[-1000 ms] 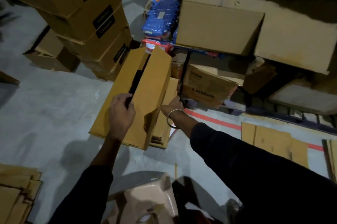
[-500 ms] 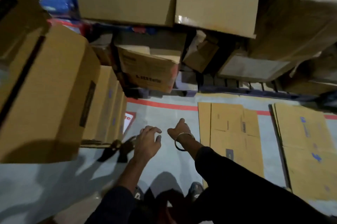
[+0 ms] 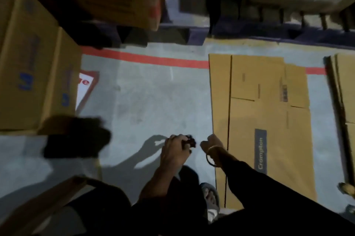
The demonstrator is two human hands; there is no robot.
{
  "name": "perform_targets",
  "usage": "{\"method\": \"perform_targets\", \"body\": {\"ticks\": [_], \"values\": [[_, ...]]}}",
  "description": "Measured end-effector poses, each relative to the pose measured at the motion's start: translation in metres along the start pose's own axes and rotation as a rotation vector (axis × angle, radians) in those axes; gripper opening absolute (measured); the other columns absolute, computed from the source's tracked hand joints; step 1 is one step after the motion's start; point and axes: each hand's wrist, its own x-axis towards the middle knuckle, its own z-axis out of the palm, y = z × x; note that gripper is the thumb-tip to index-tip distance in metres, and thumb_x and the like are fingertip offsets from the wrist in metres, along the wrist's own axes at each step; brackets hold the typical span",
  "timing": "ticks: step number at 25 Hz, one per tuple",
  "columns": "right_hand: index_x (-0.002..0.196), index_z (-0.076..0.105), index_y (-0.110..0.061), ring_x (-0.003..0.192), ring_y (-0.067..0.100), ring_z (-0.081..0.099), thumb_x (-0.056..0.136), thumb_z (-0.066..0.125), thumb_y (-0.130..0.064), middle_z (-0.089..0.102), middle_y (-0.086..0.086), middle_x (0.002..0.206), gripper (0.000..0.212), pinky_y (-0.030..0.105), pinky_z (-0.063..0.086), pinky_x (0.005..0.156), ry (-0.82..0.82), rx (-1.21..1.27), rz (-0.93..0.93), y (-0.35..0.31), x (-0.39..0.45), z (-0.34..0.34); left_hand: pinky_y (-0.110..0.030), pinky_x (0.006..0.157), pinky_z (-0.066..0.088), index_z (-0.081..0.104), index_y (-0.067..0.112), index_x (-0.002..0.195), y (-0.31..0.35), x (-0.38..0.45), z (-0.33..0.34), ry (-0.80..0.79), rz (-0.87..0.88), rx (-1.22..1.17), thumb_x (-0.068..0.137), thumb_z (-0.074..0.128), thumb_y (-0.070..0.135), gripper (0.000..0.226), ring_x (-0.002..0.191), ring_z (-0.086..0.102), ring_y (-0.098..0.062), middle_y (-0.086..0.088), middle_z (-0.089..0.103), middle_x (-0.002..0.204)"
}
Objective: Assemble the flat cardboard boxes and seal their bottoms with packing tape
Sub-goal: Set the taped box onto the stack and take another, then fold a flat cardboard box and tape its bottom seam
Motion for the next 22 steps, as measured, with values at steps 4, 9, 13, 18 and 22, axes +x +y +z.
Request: {"method": "perform_targets", "body": {"ticks": [4,9,13,18,22], "values": [[0.148,0.035,-0.014,0.140,0.040,0.035,0.098,0.056,-0.027,0.038,0.019,0.151,0.056,0.052,0.042,0.107,0.289,0.016,0.144,0.048,0.077,0.031,-0.040,0.108,0.042,0.059,0.031,0.128,-0.029,0.032,0.057,-0.129,0.044,0.083,0.095,0.059,0.032,0.033,0.130,0.049,-0.023,0.003,0.058,0.133],[0.152,0.030,-0.026,0.145,0.037,0.028,0.085,0.077,-0.052,0.032,0.014,0.156,0.086,0.059,0.042,0.105,0.487,-0.012,0.138,0.128,0.122,0.012,-0.045,0.108,0.045,0.055,0.031,0.134,-0.007,0.057,0.111,-0.172,0.086,0.007,0.098,0.060,0.034,0.036,0.130,0.052,-0.026,0.000,0.057,0.138],[0.149,0.033,-0.030,0.147,0.044,0.023,0.052,0.089,-0.074,0.026,0.015,0.157,0.120,0.060,0.042,0.106,0.372,-0.036,0.142,0.162,0.137,-0.015,-0.041,0.105,0.047,0.052,0.030,0.140,0.021,0.042,0.149,-0.210,0.167,0.048,0.100,0.060,0.031,0.040,0.130,0.052,-0.024,0.001,0.055,0.141],[0.156,0.013,-0.022,0.143,0.056,0.028,0.045,0.094,-0.064,0.022,0.027,0.159,0.143,0.065,0.046,0.105,0.256,-0.005,0.180,0.165,0.175,-0.028,-0.043,0.104,0.047,0.050,0.033,0.138,0.018,0.018,0.178,-0.262,0.248,0.247,0.101,0.053,0.033,0.038,0.127,0.053,-0.024,0.002,0.053,0.138],[0.158,-0.002,-0.008,0.148,0.058,0.014,0.059,0.091,-0.056,0.003,0.038,0.161,0.144,0.064,0.028,0.119,0.205,-0.031,0.176,0.145,0.162,-0.029,-0.039,0.105,0.045,0.051,0.035,0.136,0.016,0.017,0.184,-0.320,0.242,0.360,0.093,0.055,0.041,0.044,0.125,0.056,-0.023,0.004,0.060,0.131]]}}
